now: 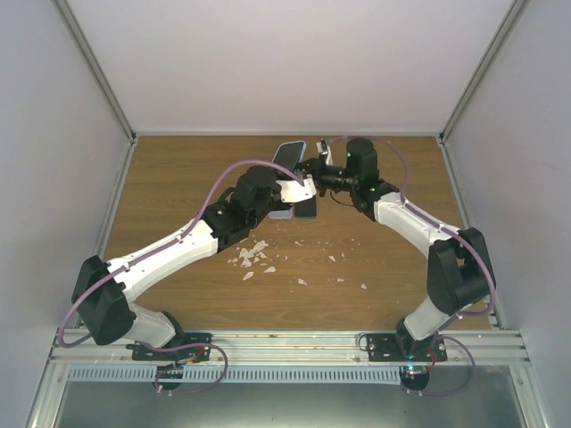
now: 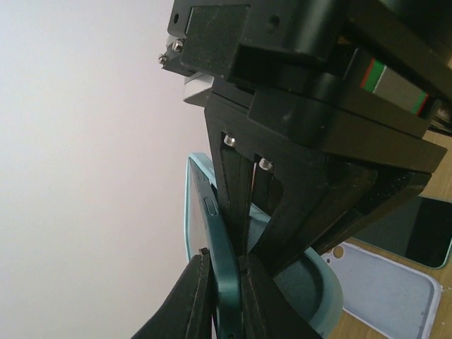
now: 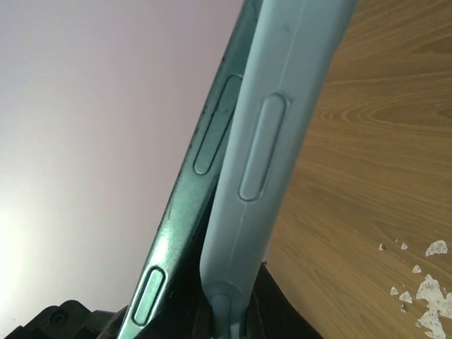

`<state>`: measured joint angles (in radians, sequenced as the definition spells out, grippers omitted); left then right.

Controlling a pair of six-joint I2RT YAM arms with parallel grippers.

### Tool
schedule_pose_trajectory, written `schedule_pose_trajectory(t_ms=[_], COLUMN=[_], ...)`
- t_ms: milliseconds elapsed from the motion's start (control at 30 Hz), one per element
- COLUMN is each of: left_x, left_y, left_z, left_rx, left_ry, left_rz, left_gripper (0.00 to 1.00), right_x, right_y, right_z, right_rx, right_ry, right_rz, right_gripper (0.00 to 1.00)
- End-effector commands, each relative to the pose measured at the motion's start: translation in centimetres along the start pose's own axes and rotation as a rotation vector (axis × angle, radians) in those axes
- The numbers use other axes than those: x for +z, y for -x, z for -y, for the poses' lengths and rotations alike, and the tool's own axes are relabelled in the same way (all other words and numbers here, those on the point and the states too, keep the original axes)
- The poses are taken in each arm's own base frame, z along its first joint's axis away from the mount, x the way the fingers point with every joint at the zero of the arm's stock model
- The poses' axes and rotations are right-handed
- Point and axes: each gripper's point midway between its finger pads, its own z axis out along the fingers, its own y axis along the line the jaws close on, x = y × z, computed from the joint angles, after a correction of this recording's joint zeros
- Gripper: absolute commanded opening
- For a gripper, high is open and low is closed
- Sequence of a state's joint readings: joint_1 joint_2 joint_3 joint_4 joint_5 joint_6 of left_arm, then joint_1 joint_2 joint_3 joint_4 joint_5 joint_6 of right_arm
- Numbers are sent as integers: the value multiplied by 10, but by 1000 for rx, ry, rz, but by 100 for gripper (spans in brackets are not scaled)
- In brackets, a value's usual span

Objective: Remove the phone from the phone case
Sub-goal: Remove the phone case from the phone.

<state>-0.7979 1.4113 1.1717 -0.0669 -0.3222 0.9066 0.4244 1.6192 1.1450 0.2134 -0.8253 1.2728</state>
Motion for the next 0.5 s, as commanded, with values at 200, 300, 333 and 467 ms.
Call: schedule_pose_trajectory(t_ms=[200,300,333,467], left_x=[-31,-32,-32,-33], left_y=[39,37,36,33], left_z=[-72,-68,-66,-61], left_rx=[-135,-134,-132,-128], left_ry=[152,138,133,123], left_rz=[113,114,114,107], left_gripper=[0,0,0,0], right_x=[-6,-8,-9,-12], right_y=[8,12,13,16], right_z=[26,23,21,13], right_rx=[-86,-79,-79,-94], right_ry=[-86,-69,-63,-43], right_rz=[19,24,24,30], right_gripper=[0,0,1,0])
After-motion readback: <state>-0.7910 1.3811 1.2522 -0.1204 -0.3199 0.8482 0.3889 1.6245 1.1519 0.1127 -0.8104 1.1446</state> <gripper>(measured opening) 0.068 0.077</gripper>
